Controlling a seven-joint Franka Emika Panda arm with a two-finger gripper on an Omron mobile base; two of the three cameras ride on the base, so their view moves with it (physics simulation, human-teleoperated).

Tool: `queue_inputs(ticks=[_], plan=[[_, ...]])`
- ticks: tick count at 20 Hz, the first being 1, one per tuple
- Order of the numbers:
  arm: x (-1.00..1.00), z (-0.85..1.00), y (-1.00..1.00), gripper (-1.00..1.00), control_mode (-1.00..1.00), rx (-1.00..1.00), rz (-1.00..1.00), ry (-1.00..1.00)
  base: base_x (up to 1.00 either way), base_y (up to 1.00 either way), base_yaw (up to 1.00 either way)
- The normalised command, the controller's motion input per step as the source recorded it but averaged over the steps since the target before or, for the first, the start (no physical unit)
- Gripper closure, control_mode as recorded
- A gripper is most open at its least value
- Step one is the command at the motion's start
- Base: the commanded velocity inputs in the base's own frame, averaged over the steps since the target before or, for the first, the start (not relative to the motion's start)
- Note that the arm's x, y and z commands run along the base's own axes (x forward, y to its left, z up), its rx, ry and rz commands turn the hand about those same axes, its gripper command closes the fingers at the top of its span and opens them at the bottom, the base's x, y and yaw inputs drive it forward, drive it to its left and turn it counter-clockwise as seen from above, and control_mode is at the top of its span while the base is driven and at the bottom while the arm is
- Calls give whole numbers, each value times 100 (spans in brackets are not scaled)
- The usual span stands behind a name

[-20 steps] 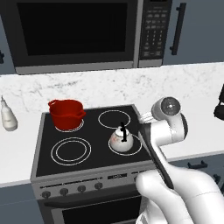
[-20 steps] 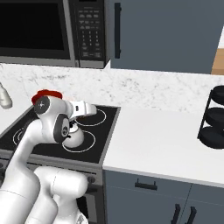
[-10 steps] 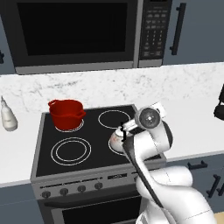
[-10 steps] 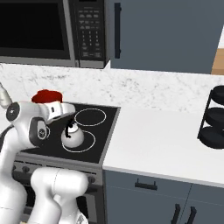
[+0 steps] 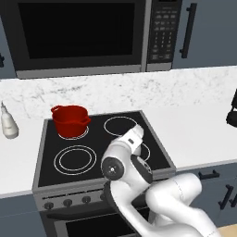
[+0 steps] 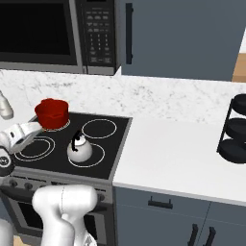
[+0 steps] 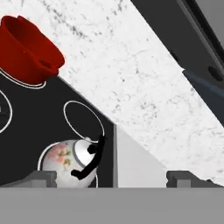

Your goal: Pick the kettle from the counter and place it on a stove burner. Then turn the burner on.

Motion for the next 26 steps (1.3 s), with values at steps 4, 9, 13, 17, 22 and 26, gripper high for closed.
queue_inputs(ticks=[4, 9, 13, 17, 22, 26], plan=[[-14, -36, 100, -100, -100, -17, 11, -4, 0, 0, 0], [-49, -69, 41, -100, -100, -3, 9, 0, 0, 0, 0], [-21, -100, 0, -100, -100, 5, 1, 0, 0, 0, 0], [0, -80, -3, -100, -100, 26, 0, -1, 0, 0, 0], [-6, -67, -18, -100, -100, 41, -2, -3, 0, 0, 0], [-25, -69, -1, -100, -100, 42, -5, -6, 0, 0, 0]])
